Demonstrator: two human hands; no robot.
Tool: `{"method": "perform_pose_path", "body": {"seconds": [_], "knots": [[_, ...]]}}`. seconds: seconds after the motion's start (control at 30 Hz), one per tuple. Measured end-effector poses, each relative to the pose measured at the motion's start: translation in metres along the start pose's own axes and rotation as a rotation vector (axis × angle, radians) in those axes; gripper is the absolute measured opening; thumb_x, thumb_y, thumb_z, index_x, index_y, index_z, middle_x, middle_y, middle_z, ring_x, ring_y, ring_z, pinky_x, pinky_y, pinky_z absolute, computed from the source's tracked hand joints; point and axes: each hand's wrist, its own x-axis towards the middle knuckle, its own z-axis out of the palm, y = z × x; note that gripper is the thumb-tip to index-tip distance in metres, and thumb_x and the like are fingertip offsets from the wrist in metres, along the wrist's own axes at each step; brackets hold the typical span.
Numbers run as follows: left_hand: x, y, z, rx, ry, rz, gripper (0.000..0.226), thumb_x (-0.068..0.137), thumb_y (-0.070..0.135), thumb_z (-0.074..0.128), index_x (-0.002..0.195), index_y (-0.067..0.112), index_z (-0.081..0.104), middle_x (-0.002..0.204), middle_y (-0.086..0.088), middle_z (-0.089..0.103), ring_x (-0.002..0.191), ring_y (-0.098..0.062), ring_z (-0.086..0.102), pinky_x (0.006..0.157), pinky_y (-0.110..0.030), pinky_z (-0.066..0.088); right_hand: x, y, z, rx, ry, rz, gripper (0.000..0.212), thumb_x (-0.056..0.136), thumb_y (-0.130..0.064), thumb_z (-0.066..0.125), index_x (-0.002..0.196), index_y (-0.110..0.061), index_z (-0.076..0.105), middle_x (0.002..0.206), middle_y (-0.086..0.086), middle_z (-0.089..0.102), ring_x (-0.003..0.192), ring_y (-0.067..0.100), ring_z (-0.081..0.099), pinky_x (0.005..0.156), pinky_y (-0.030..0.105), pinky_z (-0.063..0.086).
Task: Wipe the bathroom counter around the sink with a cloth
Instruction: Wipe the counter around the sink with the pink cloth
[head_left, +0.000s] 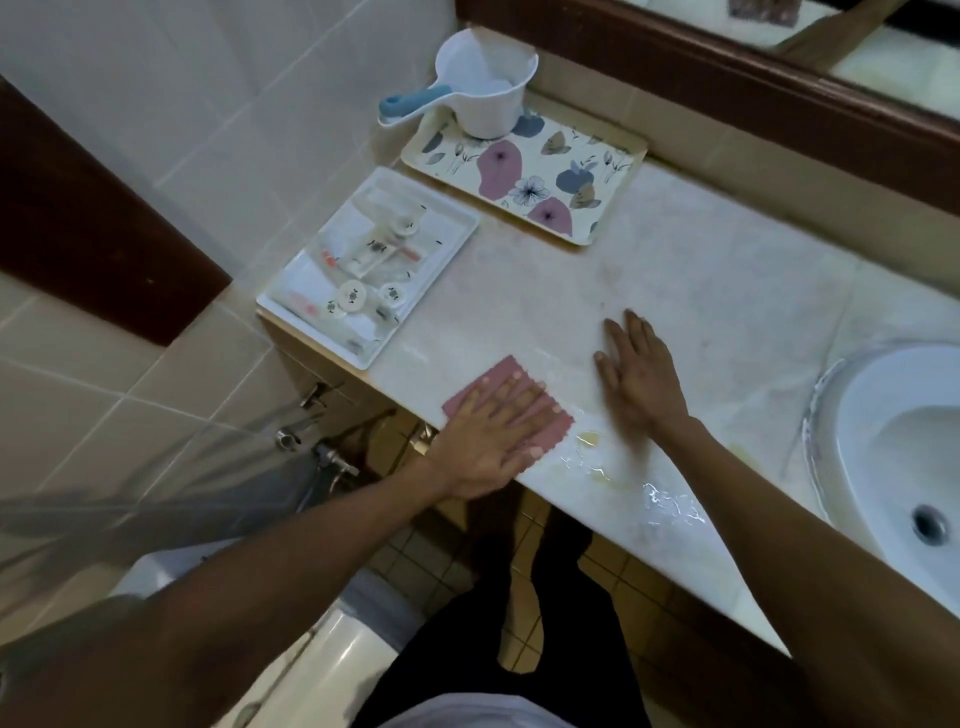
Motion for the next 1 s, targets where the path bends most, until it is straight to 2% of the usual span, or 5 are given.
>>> {"method": "perform_pose_path", "body": {"seconds": [0.07,0.3,0.63,0.87,1.0], "knots": [[0.012,-0.036,-0.009,0.043,-0.034,0.088,0.061,0.104,0.057,0.023,0.160,0.038,0.006,0.170,0.008,-0.002,0.156,-0.018,-0.009,0.125,-0.048,-0.006,-0.010,0.011,-0.004,-0.017,-0.002,0.016,0.052,0.103,-0.039,0.036,0.150,-0.017,0.033,0.161,0.011,0.022,0.148,0.031,0.020,0.118,0.048,0.022],[0.094,-0.014,-0.022,-0.148,0.120,-0.524,0.056,0.105,0.045,0.024,0.160,0.031,0.018,0.169,0.000,0.012,0.156,-0.026,0.002,0.123,-0.054,-0.006,-0.053,0.049,-0.013,-0.064,-0.039,0.069,0.065,0.096,-0.050,0.020,0.149,-0.015,0.035,0.159,0.015,0.026,0.146,0.035,0.026,0.114,0.050,0.030],[0.008,0.051,0.017,0.036,-0.042,0.165,0.056,0.105,0.053,0.019,0.159,0.039,0.010,0.169,0.008,0.003,0.157,-0.018,-0.006,0.125,-0.048,-0.002,-0.091,0.070,-0.023,-0.043,-0.079,0.049,0.062,0.098,-0.045,0.025,0.140,-0.006,0.047,0.148,0.025,0.040,0.134,0.042,0.041,0.104,0.050,0.041],[0.053,0.066,0.010,-0.165,0.135,-0.588,0.061,0.103,0.051,0.017,0.160,0.031,0.010,0.170,-0.001,0.005,0.156,-0.028,-0.004,0.122,-0.057,-0.003,-0.129,0.070,-0.022,-0.024,-0.108,0.056,0.071,0.094,-0.051,0.017,0.138,-0.005,0.047,0.149,0.026,0.037,0.135,0.041,0.039,0.105,0.051,0.040],[0.051,0.154,0.035,-0.127,0.087,-0.404,0.059,0.105,0.048,0.021,0.161,0.031,0.011,0.170,0.000,0.006,0.156,-0.025,-0.005,0.124,-0.057,-0.002,-0.153,0.077,-0.030,-0.014,-0.016,0.070,0.065,0.097,-0.047,0.024,0.145,-0.006,0.040,0.156,0.023,0.029,0.143,0.039,0.029,0.116,0.048,0.029]]}}
